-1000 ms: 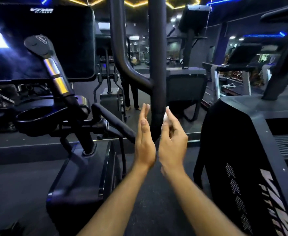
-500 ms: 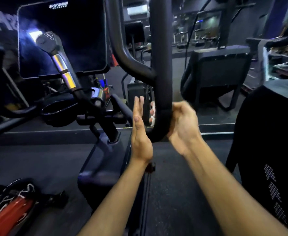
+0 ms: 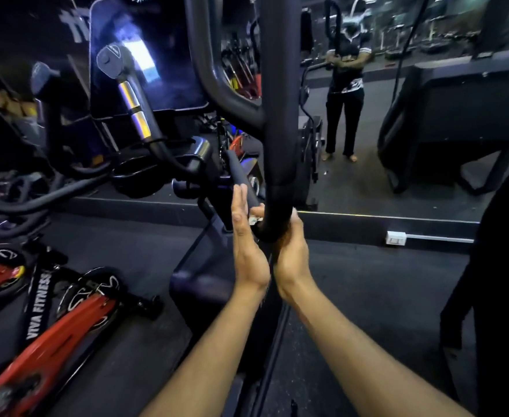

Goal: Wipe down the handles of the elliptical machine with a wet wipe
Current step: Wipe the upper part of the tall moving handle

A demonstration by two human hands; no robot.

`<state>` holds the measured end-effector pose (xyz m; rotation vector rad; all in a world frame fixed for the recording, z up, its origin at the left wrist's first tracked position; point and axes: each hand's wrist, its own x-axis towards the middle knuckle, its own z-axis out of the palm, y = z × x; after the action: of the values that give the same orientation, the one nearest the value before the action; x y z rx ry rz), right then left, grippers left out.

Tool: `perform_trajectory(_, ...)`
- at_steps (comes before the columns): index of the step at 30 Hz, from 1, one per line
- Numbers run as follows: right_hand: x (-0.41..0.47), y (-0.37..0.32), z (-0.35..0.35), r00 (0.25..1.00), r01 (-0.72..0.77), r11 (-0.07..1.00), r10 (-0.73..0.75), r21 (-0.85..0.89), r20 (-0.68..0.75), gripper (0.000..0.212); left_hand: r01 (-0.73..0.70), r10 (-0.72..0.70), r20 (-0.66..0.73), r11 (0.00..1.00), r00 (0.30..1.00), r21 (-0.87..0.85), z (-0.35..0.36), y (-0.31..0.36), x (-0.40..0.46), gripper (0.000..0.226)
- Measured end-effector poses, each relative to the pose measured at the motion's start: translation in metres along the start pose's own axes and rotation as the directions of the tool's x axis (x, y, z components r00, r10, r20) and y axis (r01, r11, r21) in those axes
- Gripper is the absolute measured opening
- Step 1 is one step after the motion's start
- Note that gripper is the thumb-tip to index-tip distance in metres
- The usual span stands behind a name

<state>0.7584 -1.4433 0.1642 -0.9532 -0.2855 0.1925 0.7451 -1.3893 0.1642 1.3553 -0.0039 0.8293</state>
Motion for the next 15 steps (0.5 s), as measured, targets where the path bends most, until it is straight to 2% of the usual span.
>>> perform_trajectory(1, -0.007, -0.004, 0.000, 0.999, -0.042, 0.998, 0.043, 0.038, -0.032, 0.045, 0.012, -0.012, -0.048, 1.000, 0.999, 0.005, 0.006, 0.000, -0.006, 0.086)
perform_trajectory(3, -0.020, -0.017, -0.009, 0.996, -0.055, 0.999, 0.055, 0.000, -0.069, 0.030, 0.035, -0.036, -0.139, 0.999, 0.990, -0.008, 0.019, -0.003, -0.024, 0.096)
perform_trajectory(6, -0.042, -0.030, -0.034, 0.995, -0.070, 0.997, 0.071, 0.011, -0.065, 0.022, 0.104, -0.143, -0.251, 0.981, 0.957, -0.161, 0.035, -0.011, -0.052, 0.105)
perform_trajectory(7, -0.049, -0.031, -0.049, 0.994, -0.089, 0.996, 0.090, 0.019, -0.061, 0.022, 0.121, -0.168, -0.282, 0.977, 0.945, -0.176, 0.043, -0.012, -0.064, 0.096)
perform_trajectory(9, -0.059, -0.031, -0.076, 0.994, -0.095, 0.995, 0.093, -0.033, -0.061, 0.024, 0.153, -0.183, -0.325, 0.981, 0.928, -0.115, 0.057, -0.019, -0.088, 0.059)
perform_trajectory(10, -0.062, -0.028, -0.093, 0.993, -0.099, 0.993, 0.094, -0.063, -0.077, 0.023, 0.196, -0.215, -0.317, 0.976, 0.924, -0.091, 0.066, -0.024, -0.101, 0.044)
perform_trajectory(12, -0.063, -0.024, -0.125, 0.982, -0.120, 0.986, 0.100, -0.118, -0.159, 0.017, 0.310, -0.317, -0.213, 0.948, 0.924, -0.069, 0.079, -0.037, -0.121, 0.034)
perform_trajectory(15, -0.058, -0.018, -0.172, 0.957, -0.157, 0.971, 0.104, -0.181, -0.271, 0.009, 0.392, -0.388, -0.057, 0.913, 0.920, 0.113, 0.087, -0.059, -0.126, 0.021)
